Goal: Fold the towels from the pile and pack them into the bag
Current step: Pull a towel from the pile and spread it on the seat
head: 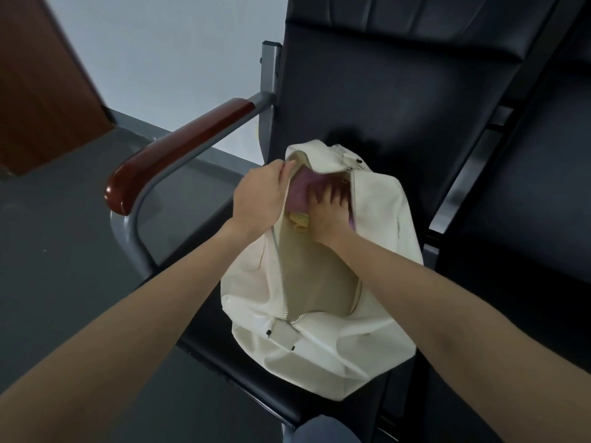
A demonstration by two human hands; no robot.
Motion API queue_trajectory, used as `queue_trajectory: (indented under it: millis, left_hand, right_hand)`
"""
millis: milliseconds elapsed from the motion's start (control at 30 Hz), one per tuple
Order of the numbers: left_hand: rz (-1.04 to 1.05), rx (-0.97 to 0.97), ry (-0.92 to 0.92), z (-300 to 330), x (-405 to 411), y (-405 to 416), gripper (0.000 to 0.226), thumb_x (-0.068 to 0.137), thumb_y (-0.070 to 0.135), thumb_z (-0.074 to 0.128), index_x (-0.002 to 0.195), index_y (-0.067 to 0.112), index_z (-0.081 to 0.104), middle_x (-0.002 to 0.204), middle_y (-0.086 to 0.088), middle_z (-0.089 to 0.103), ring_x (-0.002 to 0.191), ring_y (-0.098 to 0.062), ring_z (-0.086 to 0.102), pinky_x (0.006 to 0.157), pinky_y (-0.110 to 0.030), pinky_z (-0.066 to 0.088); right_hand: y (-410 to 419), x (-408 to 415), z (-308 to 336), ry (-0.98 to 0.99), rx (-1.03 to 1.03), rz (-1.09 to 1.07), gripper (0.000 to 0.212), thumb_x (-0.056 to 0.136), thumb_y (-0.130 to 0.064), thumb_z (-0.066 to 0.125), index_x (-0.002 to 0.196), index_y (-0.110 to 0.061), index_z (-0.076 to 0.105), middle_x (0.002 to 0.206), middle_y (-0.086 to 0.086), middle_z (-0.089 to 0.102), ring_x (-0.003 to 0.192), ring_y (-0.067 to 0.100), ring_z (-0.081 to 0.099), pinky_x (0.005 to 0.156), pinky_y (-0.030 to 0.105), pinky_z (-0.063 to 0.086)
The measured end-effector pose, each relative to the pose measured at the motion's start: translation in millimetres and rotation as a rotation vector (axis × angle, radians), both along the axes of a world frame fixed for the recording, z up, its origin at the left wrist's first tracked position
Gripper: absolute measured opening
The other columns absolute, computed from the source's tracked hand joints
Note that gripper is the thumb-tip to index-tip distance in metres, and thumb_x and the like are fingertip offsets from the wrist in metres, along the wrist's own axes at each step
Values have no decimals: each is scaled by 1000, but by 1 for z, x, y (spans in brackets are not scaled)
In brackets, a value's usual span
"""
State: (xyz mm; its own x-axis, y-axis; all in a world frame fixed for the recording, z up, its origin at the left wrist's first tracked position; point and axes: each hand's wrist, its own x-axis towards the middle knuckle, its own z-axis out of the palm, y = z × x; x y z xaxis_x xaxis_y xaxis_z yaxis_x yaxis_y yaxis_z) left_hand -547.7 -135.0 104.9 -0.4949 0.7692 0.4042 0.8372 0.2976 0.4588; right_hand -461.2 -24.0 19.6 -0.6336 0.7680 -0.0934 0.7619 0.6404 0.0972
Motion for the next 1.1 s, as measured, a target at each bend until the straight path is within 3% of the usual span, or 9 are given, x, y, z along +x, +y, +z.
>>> queue_trajectory:
  millis: [133,267,433,600,833,933,1000,1100]
  left_hand:
    - [57,-121,110,-5,-5,-11,41,104,44,23,83,13,41,80,-10,60,76,-33,57,61,-36,34]
    - [124,-291,155,4,5,-20,47,104,44,21,105,5,46,99,-19,62,89,-40,60,65,-40,38]
    - [193,-398,93,28,50,-27,63,101,45,32,142,-2,26,127,-30,44,115,-44,47,85,-49,43]
    - [80,-404,247,49,129,-22,63,98,37,43,146,1,24,138,-32,34,125,-46,37,99,-51,37]
    - [-263,-431,271,50,294,8,55,95,33,48,140,4,32,129,-24,42,118,-40,41,89,-47,42]
    - [-421,-437,277,40,368,22,59,96,35,48,144,7,27,132,-22,41,122,-37,41,94,-45,43]
    - [-531,-453,275,31,417,30,62,97,36,48,147,8,24,139,-20,37,128,-35,38,100,-44,42]
    - [-695,-460,254,21,489,40,62,97,34,51,148,10,24,141,-17,36,128,-31,40,102,-41,43]
  right_hand:
    - [-26,36,17,11,26,232,74,89,-13,50,152,-10,11,156,23,10,145,36,8,119,47,5]
    - [-48,92,36,6,40,366,72,88,-17,55,150,-10,18,156,18,13,146,31,10,119,45,4]
    - [-60,189,63,1,75,388,61,96,-19,43,151,-11,17,158,18,9,147,29,9,120,44,3]
    - [-63,304,90,19,31,215,60,97,-22,42,151,-11,18,158,17,11,147,27,9,121,41,4]
    - [-78,489,101,-62,-82,-126,62,98,-24,45,151,-9,17,157,22,10,146,32,10,120,41,11]
    - [-89,573,95,-88,-115,-290,61,97,-25,46,150,-9,20,157,22,11,146,32,12,119,41,13]
    - [-100,628,88,-73,-132,-424,59,95,-27,43,147,-6,26,154,24,17,143,34,21,116,42,19]
    - [-109,703,75,93,-17,-586,60,75,-25,53,127,7,52,134,36,44,121,48,48,101,52,39]
